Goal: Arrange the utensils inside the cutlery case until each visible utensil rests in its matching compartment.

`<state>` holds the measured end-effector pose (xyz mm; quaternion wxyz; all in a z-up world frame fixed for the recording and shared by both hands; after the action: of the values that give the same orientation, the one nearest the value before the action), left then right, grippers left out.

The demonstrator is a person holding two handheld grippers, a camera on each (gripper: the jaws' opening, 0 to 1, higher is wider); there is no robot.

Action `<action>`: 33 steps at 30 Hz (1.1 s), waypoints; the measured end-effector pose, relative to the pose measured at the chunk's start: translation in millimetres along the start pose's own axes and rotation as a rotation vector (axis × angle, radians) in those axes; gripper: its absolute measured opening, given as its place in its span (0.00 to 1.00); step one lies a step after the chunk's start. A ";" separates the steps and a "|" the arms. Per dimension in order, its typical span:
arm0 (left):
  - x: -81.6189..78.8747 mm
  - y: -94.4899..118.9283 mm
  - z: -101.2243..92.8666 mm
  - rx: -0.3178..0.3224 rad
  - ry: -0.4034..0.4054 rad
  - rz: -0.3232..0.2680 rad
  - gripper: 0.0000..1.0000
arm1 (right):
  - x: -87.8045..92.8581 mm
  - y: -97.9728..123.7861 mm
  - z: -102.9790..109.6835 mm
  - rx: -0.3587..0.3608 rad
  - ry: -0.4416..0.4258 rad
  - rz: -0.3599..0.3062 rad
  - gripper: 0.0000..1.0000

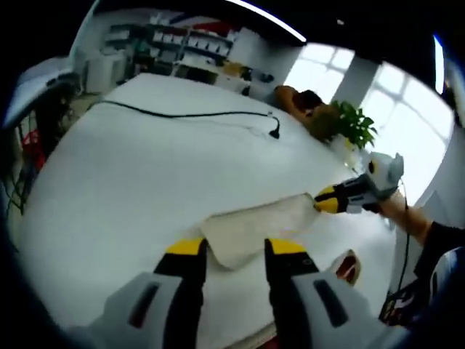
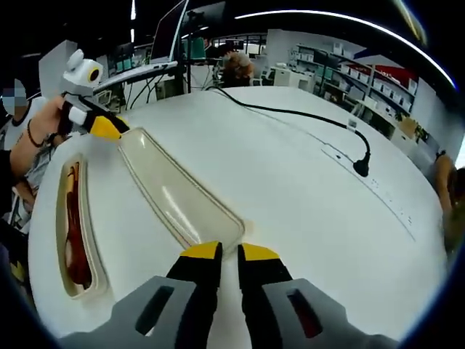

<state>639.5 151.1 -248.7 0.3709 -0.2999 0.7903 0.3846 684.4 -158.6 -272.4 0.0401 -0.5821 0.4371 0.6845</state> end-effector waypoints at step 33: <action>-27.4 -10.2 -82.8 0.244 0.035 0.053 0.24 | -0.5 10.6 -2.2 -0.111 -0.015 0.014 0.08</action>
<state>632.7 82.1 -194.8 0.3805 -0.2384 0.8453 0.2897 680.3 -166.3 -266.0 0.0065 -0.5755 0.4022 0.7121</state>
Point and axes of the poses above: the point that each gripper's makers call its tool centre point, and the gripper's own axes: y roughly backward along the fingers, z roughly to its left, x roughly out of its underside, the point moved 9 cm from there along y, roughly backward along the fingers, and after that the axes turned 11 degrees about -z, right-handed, at the moved point
